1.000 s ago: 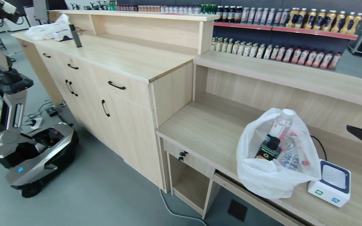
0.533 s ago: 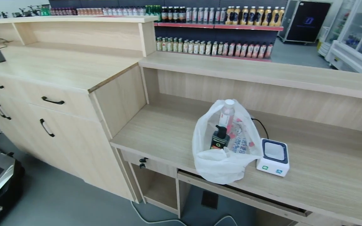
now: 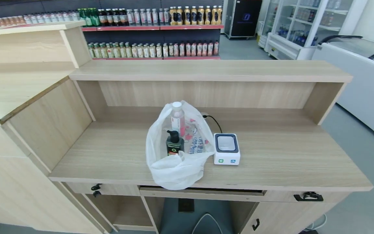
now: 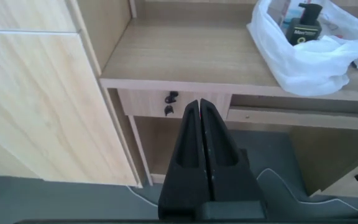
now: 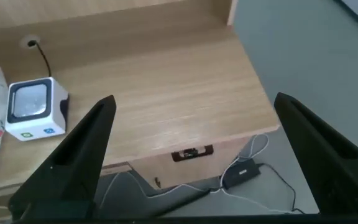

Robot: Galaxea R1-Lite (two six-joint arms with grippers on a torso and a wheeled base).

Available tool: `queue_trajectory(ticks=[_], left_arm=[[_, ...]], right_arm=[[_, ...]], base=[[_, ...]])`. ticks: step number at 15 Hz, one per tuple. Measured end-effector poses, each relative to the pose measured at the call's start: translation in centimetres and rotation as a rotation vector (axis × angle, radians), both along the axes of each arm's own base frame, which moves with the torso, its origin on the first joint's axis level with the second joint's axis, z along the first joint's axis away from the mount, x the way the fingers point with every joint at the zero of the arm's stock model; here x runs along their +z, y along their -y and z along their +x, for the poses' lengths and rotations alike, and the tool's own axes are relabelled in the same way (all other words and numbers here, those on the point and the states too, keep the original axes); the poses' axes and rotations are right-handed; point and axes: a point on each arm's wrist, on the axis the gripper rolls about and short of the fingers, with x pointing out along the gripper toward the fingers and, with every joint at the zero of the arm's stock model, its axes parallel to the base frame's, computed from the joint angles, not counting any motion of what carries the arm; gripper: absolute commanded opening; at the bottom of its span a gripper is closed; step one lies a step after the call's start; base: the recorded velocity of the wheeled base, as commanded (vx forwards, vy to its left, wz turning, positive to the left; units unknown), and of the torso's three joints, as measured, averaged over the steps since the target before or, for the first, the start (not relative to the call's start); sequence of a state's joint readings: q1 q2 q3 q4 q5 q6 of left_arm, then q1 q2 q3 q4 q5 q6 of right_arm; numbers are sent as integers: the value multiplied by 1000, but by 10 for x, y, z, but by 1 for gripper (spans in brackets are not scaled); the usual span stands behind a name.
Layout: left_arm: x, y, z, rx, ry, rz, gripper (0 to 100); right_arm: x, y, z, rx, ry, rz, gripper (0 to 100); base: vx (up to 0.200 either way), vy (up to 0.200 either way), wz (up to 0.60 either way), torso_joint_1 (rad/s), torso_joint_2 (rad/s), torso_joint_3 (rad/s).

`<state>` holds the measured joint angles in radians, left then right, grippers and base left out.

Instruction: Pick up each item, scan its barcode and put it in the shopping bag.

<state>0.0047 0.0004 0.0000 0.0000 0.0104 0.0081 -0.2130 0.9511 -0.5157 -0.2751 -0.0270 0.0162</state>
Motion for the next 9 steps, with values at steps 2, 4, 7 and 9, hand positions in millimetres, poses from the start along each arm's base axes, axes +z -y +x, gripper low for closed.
queue_trajectory(ticks=[2, 4, 7, 9], left_arm=[[0, 0, 0, -1, 0, 0, 0], [0, 0, 0, 0, 0, 0, 0], [0, 0, 0, 0, 0, 0, 0], [0, 0, 0, -1, 0, 0, 0]], right_arm=[[-4, -5, -22, -1, 34, 25, 100], [-18, -13, -53, 16, 53, 24, 100], [-61, -23, -101, 67, 73, 5, 100], [-104, -25, -119, 107, 72, 1, 100]], base=[[0, 0, 0, 0, 0, 0], [0, 0, 0, 0, 0, 0], [0, 0, 0, 0, 0, 0], [0, 0, 0, 0, 0, 0]])
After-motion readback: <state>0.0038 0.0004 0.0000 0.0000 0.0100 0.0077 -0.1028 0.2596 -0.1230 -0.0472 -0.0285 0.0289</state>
